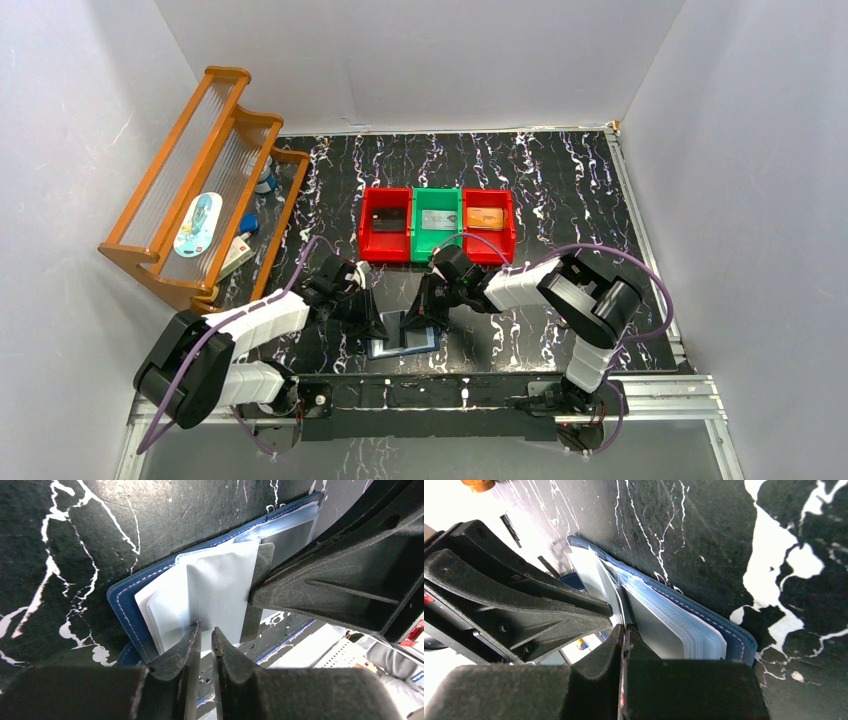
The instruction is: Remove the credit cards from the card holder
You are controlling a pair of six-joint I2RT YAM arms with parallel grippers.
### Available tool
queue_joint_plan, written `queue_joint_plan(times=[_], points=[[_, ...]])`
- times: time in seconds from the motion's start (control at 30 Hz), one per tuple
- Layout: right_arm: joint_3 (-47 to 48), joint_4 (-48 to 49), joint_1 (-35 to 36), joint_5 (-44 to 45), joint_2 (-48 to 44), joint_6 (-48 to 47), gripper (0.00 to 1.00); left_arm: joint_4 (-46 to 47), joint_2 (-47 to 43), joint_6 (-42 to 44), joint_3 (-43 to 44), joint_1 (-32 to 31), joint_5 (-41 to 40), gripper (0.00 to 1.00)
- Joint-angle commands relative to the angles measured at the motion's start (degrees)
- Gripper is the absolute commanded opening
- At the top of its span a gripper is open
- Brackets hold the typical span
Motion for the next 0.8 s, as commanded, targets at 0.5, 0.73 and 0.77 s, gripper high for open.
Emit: queue_joint_plan(times=[0.5, 0.73, 0.77], points=[[0.32, -5.86, -0.02, 0.61, -4.39, -4.03, 0.07, -4.53, -4.96, -0.66, -2.04, -0.46, -8.32, 0.13], [-0.87, -0.63, 0.05, 0.05, -3.74, -1.08, 0.19, -3.95, -2.99, -0.15, -0.67, -0.49, -7.04, 0.12], [-0.73, -0.21, 0.15, -0.17, -3.44, -1.00, 0.20, -3.95, -2.70, -0.20, -0.41, -0.46, -7.00, 0.12]])
